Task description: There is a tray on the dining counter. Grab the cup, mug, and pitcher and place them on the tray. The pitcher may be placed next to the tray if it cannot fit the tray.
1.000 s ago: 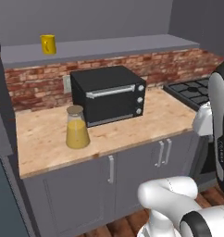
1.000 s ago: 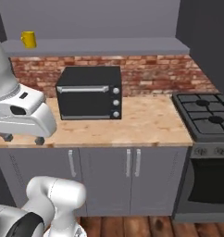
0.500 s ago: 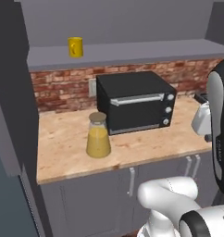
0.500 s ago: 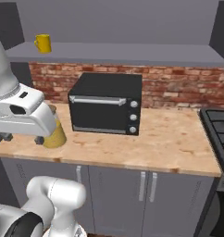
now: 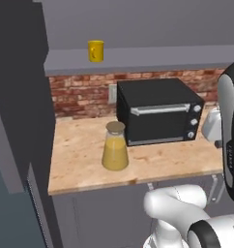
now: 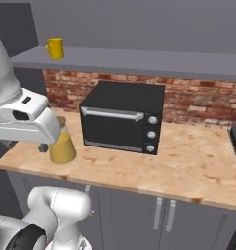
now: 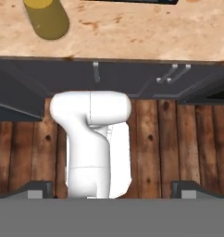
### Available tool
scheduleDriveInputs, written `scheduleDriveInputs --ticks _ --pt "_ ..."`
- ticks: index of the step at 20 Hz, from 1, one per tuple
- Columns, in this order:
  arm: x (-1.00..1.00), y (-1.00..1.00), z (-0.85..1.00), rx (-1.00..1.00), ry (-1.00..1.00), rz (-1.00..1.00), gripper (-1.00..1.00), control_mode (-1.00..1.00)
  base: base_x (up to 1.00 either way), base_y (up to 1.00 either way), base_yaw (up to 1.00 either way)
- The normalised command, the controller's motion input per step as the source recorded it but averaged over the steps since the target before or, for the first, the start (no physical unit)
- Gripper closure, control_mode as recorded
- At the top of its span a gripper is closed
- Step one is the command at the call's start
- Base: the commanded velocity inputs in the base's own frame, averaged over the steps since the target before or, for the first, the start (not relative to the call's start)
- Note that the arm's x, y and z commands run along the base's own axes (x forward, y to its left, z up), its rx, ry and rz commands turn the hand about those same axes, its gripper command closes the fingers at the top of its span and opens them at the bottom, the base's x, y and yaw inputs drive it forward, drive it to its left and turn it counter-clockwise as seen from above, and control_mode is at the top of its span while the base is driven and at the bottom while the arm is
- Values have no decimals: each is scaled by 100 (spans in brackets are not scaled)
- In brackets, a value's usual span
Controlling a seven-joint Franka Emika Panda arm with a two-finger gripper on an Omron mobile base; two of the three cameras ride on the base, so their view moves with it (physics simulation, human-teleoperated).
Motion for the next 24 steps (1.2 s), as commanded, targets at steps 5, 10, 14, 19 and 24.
scheduleDriveInputs --ticks 5,10,14,19,24 --pt "0 0 0 0 0 0 -100 100 30 49 0" --pt "0 0 0 0 0 0 -100 100 40 65 0" --pt "0 0 0 0 0 0 -100 100 47 32 0" --pt "0 0 0 0 0 0 -100 100 51 12 0" --pt "0 0 0 0 0 0 -100 100 39 0 0"
